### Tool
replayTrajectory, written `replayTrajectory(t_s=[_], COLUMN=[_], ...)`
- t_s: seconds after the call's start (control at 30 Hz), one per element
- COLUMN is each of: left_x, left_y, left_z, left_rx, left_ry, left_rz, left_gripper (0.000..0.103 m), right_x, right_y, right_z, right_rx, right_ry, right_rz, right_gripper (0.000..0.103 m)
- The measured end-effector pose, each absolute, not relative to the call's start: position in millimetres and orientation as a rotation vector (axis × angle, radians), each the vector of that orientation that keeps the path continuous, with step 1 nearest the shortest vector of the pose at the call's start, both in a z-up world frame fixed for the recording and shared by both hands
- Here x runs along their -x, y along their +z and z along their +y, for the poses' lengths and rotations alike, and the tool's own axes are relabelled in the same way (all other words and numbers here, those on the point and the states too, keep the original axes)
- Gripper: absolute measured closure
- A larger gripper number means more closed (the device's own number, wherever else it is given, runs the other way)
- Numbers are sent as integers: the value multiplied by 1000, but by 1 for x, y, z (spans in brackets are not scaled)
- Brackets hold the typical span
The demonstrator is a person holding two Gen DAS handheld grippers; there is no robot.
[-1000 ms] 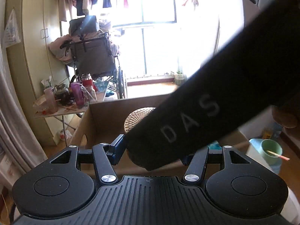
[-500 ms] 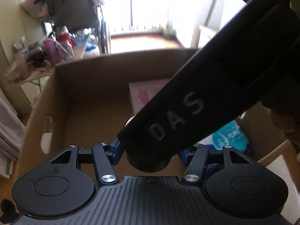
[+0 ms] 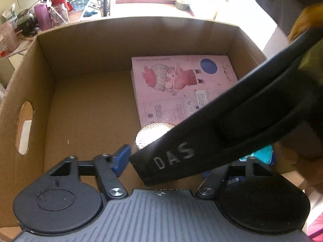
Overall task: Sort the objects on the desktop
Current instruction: 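Lower the gold compact into the box and open the right gripper, then move the right gripper to the black tape roll and close on its rim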
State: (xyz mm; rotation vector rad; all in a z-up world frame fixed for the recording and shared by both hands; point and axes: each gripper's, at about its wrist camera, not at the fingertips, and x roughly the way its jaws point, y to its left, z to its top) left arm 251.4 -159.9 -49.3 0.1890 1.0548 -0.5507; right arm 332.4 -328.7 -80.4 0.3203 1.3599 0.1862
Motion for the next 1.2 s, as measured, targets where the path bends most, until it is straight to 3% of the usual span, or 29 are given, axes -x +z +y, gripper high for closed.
replayTrajectory(t_s=[0.23,0.3,0.67,0.77,1.0,1.2], left_x=[-232,-223,-188,-206,-152,-111], left_y=[-35,-28,19,14,12,-12], left_z=[-143,-135,-100,-88,-66,-70], left_rx=[-185,-193,-47,-30,-53,-93], left_ry=[-547,-546,-487,-455,-368,-359], left_rz=[979,944,780,723,679,728], left_gripper=[28,20,20,18,14,14], right_x=[-325,-324,-300,-278,-214,-151], right_y=[-79,-79,-59,-33,33,37], right_z=[-316,-313,-317,-323,-303,-259], right_rx=[-241,-228,-241,-276,-281,-240], right_ry=[165,159,120,140,260,393], right_rz=[1329,1331,1255,1163,938,898], right_gripper=[43,42,38,38,38,39])
